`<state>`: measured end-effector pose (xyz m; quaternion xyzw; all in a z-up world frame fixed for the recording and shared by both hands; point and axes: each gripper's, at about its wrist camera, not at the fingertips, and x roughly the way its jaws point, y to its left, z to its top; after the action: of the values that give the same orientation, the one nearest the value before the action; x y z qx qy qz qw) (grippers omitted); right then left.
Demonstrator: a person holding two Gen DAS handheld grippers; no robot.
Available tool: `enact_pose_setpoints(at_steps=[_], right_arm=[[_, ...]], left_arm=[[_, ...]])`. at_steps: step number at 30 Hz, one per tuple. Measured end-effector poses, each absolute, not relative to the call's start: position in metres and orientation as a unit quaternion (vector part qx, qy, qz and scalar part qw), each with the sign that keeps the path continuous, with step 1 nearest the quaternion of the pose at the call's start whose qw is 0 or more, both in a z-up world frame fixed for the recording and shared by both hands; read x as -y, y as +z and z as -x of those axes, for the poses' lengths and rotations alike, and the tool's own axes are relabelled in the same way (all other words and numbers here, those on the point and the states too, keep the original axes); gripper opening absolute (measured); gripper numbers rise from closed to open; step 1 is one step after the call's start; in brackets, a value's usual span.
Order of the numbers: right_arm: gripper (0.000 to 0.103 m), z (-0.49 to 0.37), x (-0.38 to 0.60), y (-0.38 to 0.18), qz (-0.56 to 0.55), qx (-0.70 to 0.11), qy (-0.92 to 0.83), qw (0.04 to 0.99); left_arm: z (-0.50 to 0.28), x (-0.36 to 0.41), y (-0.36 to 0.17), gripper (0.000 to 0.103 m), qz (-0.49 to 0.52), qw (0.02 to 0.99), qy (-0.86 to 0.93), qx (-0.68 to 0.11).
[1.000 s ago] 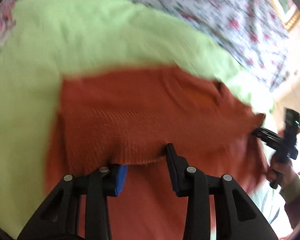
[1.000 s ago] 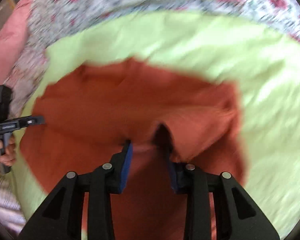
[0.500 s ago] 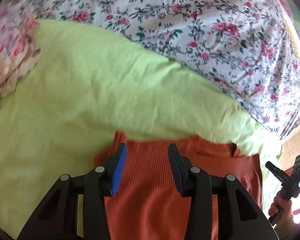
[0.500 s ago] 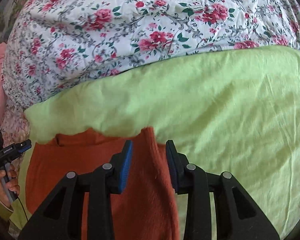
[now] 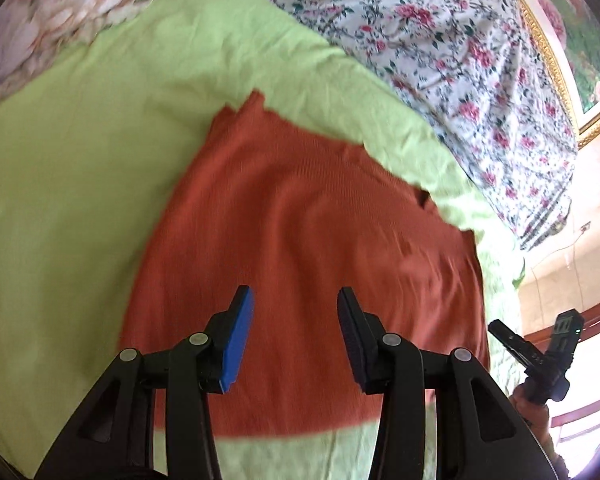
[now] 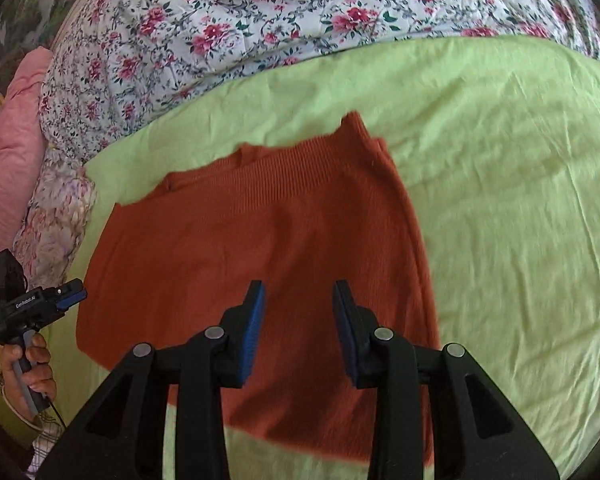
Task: Fold small clothes
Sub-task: 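Open both grippers and lift them off the folded sweater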
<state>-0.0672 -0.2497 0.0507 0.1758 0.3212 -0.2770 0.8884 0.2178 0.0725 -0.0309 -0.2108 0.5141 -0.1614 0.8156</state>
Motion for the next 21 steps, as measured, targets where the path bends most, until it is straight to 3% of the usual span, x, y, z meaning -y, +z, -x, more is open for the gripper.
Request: enact_pose_setpoints(at_steps=[11,21], right_arm=[[0.036,0.111,0.209,0.020,-0.214,-0.332,-0.278,0.876],[0.039,0.125,0.191,0.015,-0.221,-0.339,-0.266,0.875]], left_arm=[[-0.140,-0.076,-0.046,0.048,0.222,0.790,-0.166,-0.546],[-0.115,-0.092,-0.062,0.056,0.262,0.778,-0.130,-0.556]])
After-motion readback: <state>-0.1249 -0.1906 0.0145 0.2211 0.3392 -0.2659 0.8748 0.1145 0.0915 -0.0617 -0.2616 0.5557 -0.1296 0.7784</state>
